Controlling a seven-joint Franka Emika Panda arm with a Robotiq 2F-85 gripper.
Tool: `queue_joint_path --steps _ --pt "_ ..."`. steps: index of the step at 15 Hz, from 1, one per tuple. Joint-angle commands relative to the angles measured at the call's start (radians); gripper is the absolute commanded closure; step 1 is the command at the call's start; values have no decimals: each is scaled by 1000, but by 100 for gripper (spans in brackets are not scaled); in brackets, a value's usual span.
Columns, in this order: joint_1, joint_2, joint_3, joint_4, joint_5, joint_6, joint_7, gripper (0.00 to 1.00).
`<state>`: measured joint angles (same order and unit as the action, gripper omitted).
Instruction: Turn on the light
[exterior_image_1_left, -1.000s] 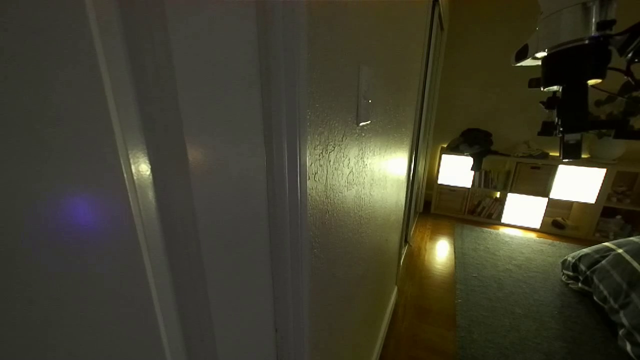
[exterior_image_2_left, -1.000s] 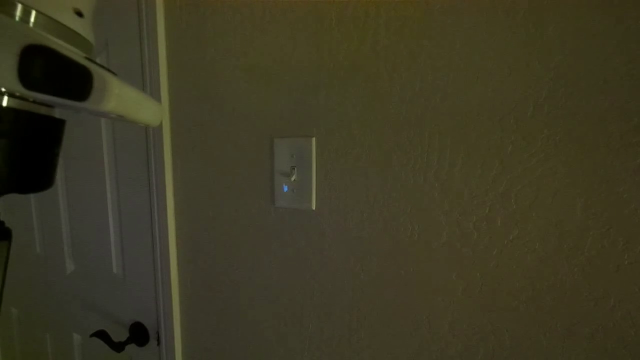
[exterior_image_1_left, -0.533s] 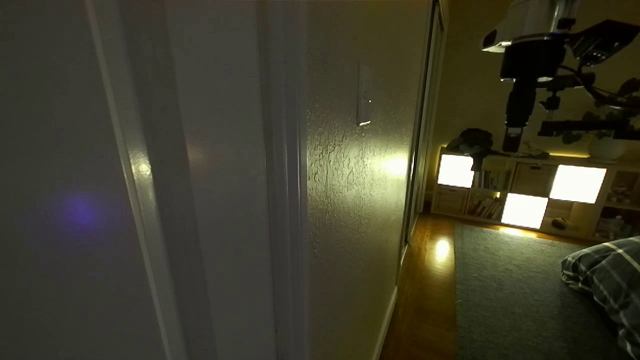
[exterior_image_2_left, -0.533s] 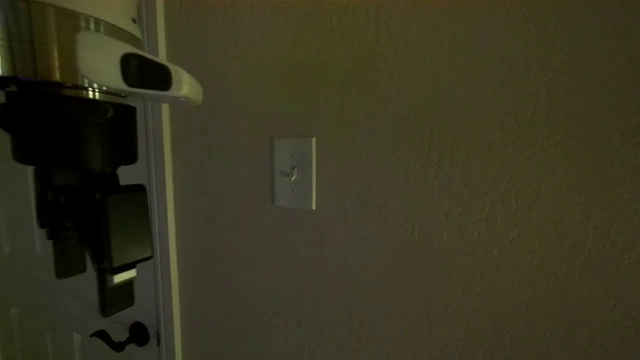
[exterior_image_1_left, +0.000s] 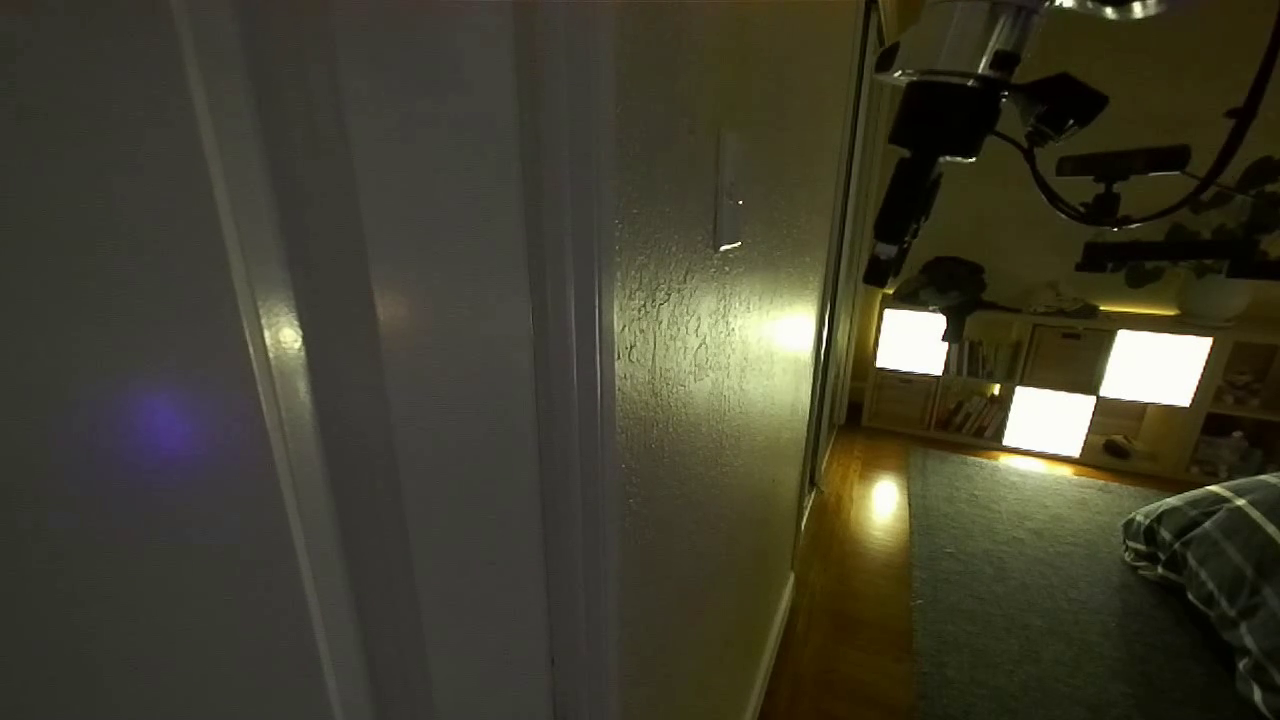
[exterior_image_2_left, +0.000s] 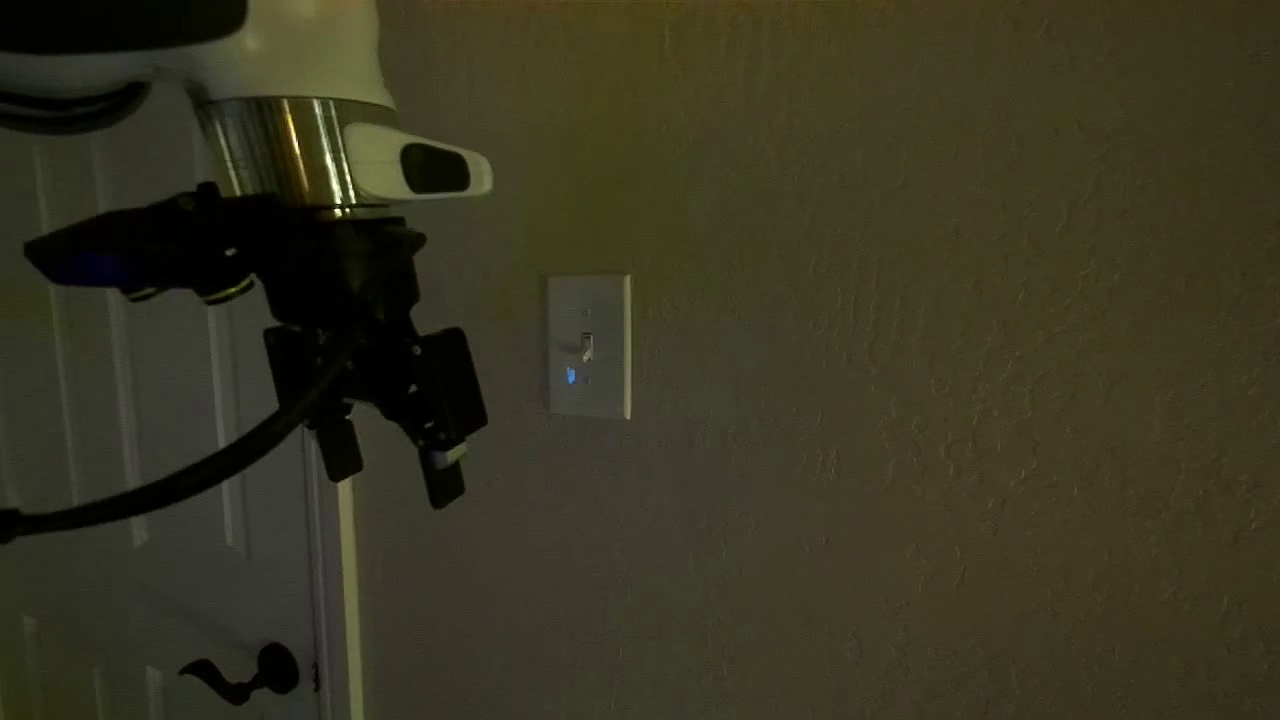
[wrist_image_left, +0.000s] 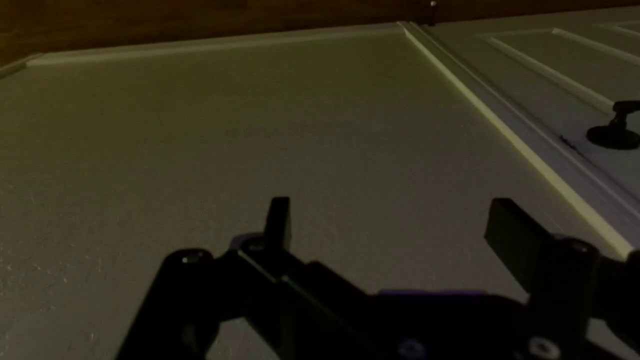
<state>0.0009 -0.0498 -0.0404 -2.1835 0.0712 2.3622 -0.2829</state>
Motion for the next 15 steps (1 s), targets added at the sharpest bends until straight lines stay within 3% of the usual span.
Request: queue_joint_path --steps 1,5,10,14,15 --pt "-4 7 8 12 0 5 1 0" --pt "-4 10 10 20 -1 7 1 0" --pt "0 69 14 60 184 205 -163 0" --pt "-15 121 25 120 248 286 -264 0" --pt "-20 134 28 137 260 303 -286 25"
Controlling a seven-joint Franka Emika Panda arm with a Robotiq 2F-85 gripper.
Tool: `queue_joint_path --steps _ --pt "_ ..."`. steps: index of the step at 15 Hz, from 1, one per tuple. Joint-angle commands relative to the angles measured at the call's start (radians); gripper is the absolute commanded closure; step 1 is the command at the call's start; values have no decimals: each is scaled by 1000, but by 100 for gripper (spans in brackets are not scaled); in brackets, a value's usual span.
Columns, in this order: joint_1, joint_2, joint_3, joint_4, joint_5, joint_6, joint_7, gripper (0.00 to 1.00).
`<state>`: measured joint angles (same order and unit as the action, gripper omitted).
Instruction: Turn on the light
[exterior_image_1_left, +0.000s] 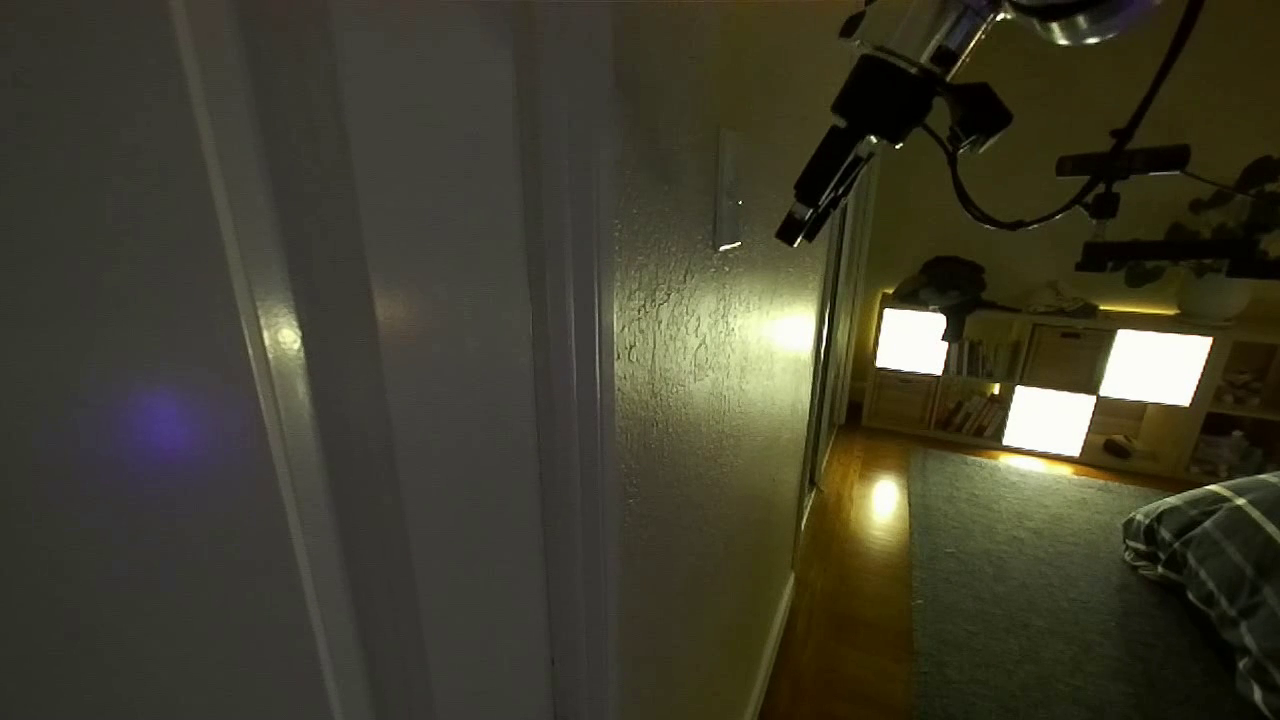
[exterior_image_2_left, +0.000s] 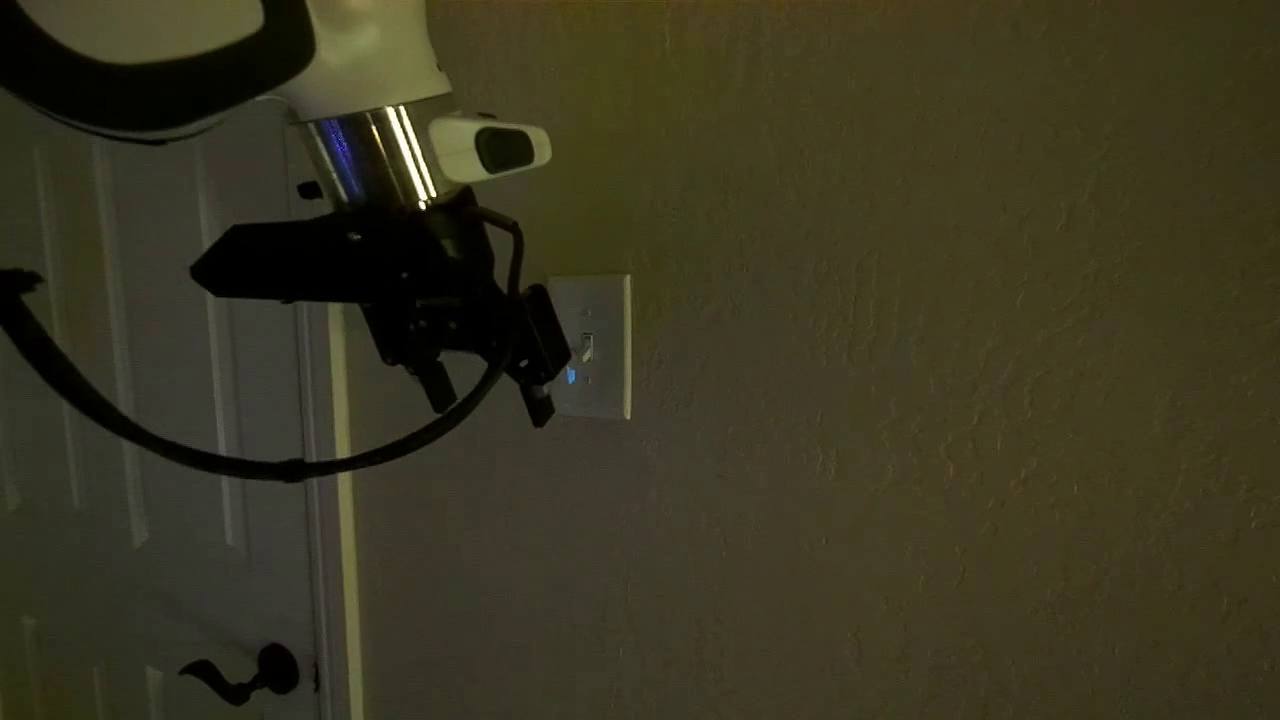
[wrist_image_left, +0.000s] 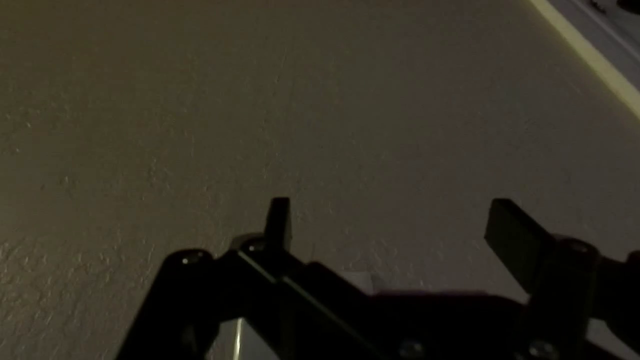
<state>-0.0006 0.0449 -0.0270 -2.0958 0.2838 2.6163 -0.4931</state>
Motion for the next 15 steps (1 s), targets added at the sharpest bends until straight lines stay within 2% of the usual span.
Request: queue_joint_path --steps 1,7,10,12,15 --pt "-23 51 19 65 61 65 -99 27" --pt "-21 114 21 144 141 129 -200 66" --pt "-19 134 9 163 115 128 -198 87" --pt "-18 138 -6 160 86 120 -168 94" --pt "-19 136 -19 160 85 128 -167 98"
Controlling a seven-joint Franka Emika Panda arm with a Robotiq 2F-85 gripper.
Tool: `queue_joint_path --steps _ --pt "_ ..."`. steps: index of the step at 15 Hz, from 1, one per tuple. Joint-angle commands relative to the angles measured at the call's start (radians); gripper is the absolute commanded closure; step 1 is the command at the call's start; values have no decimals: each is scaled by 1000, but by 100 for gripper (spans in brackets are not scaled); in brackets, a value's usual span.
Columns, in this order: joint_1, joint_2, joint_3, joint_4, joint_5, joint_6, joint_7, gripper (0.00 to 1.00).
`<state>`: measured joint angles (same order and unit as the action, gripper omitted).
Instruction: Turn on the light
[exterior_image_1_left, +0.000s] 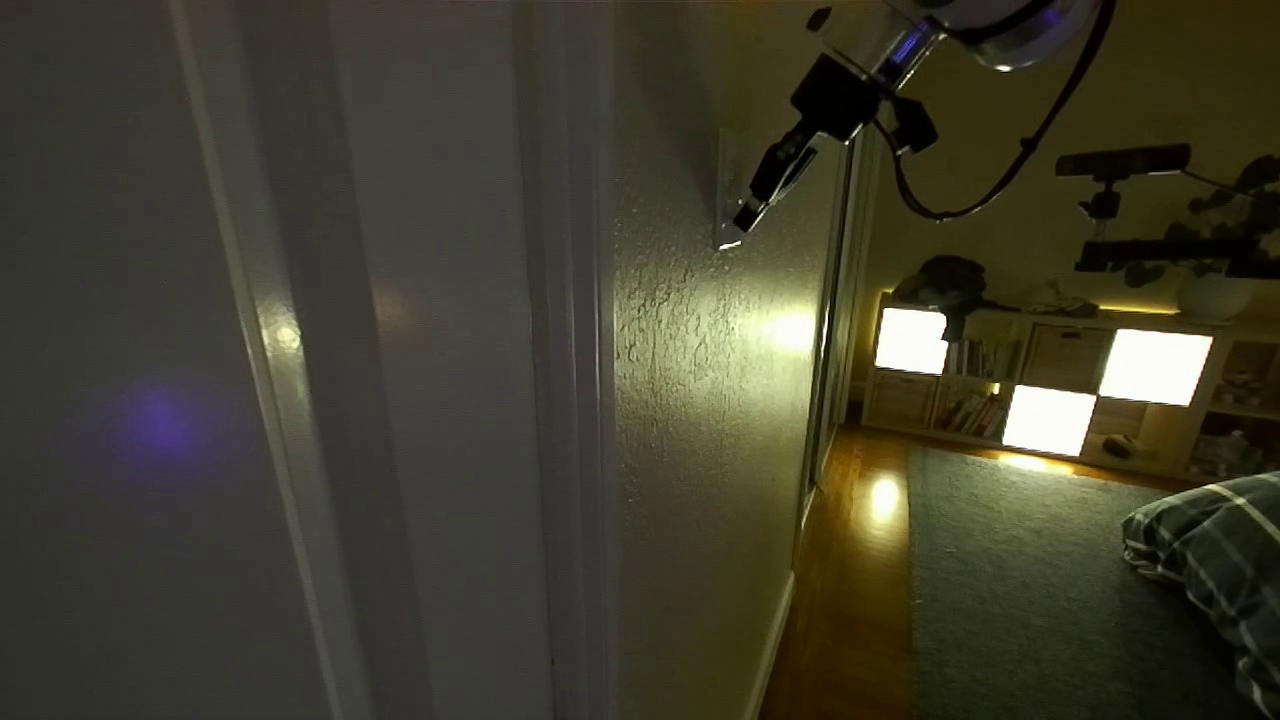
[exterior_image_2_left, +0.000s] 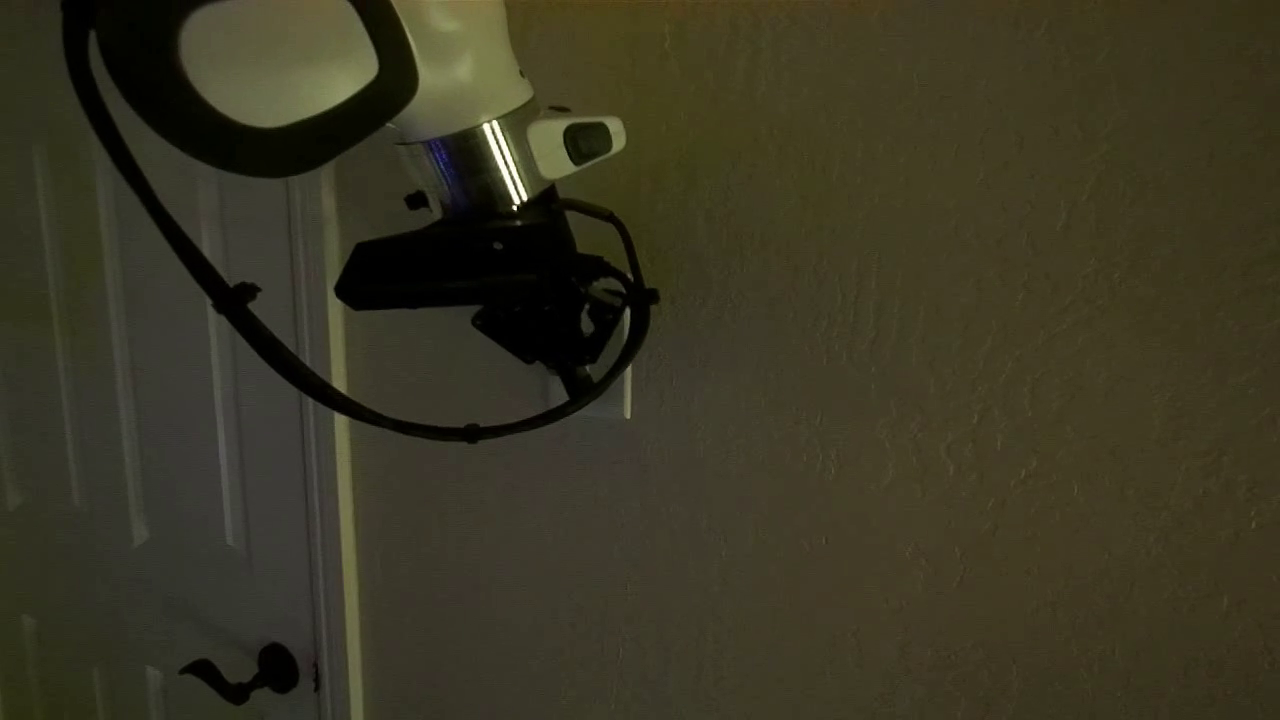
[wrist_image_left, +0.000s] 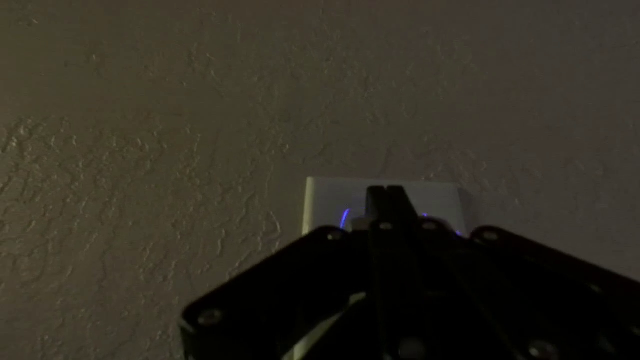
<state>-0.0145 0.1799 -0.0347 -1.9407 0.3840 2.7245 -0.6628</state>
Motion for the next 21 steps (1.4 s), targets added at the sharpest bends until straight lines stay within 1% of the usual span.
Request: queue_joint_path --steps 1,2,6,8,15,21 --pt "-6 3 -13 9 -7 22 -2 96" --pt "-7 4 -15 14 -1 23 -3 93" --pt "-9 5 -2 39 46 28 -13 92" --pt "-7 6 0 40 54 21 -10 93" --pt "-2 -10 -7 -11 38 -1 2 94" --pt "-7 -6 10 -35 63 5 -16 93"
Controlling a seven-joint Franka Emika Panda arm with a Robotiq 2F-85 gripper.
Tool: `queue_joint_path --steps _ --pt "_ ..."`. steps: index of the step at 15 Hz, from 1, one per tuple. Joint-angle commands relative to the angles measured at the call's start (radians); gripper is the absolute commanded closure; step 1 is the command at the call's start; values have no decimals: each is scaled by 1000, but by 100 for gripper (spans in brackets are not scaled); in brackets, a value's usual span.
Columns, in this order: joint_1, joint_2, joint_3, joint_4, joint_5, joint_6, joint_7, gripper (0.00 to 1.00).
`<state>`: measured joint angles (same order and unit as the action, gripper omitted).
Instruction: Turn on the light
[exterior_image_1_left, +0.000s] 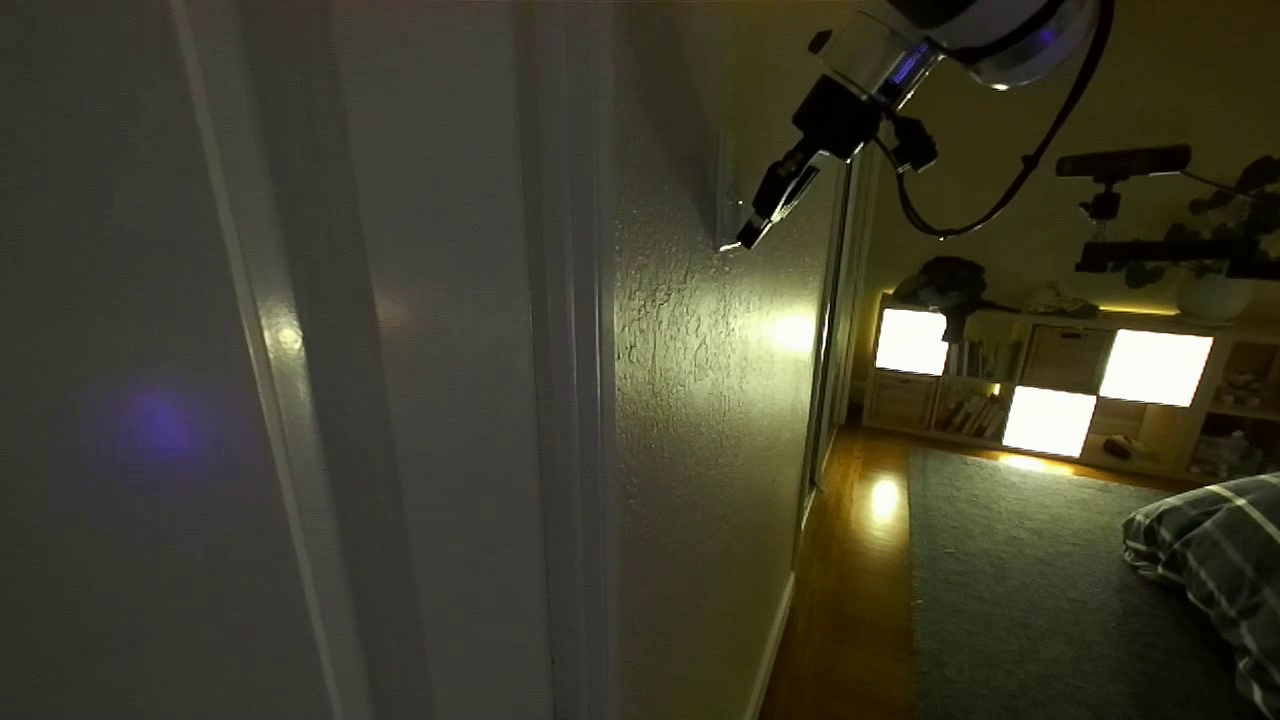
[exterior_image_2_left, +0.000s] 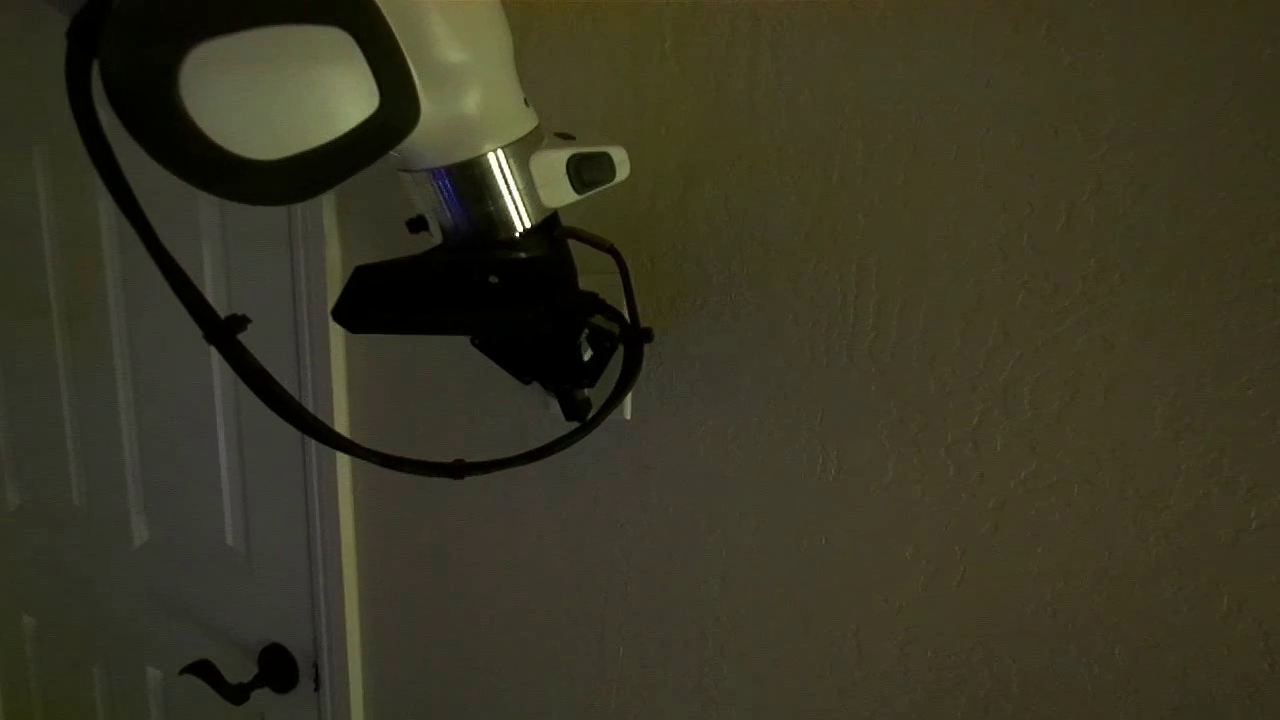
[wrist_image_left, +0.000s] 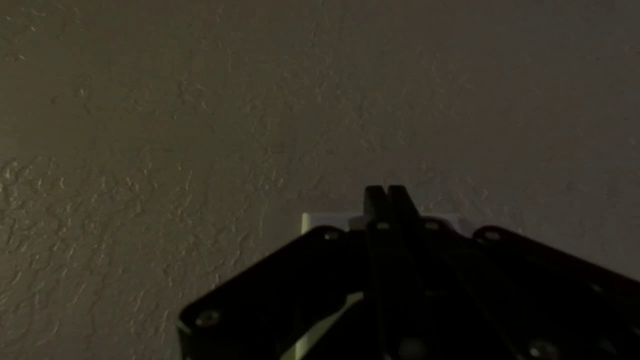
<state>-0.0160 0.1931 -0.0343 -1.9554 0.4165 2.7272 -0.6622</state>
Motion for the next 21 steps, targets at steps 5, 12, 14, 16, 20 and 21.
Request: queue_joint_path --steps 5,12,14,16,20,21 --pt "-5 -22 15 6 31 23 -24 94" --pt "-4 -30 18 25 26 31 -30 94" --pt "-1 -36 15 26 16 30 -26 94" --pt "1 -44 14 24 6 29 -26 94" --pt "2 -68 11 15 -5 25 -30 94" --pt "2 -77 9 13 -7 25 -31 94"
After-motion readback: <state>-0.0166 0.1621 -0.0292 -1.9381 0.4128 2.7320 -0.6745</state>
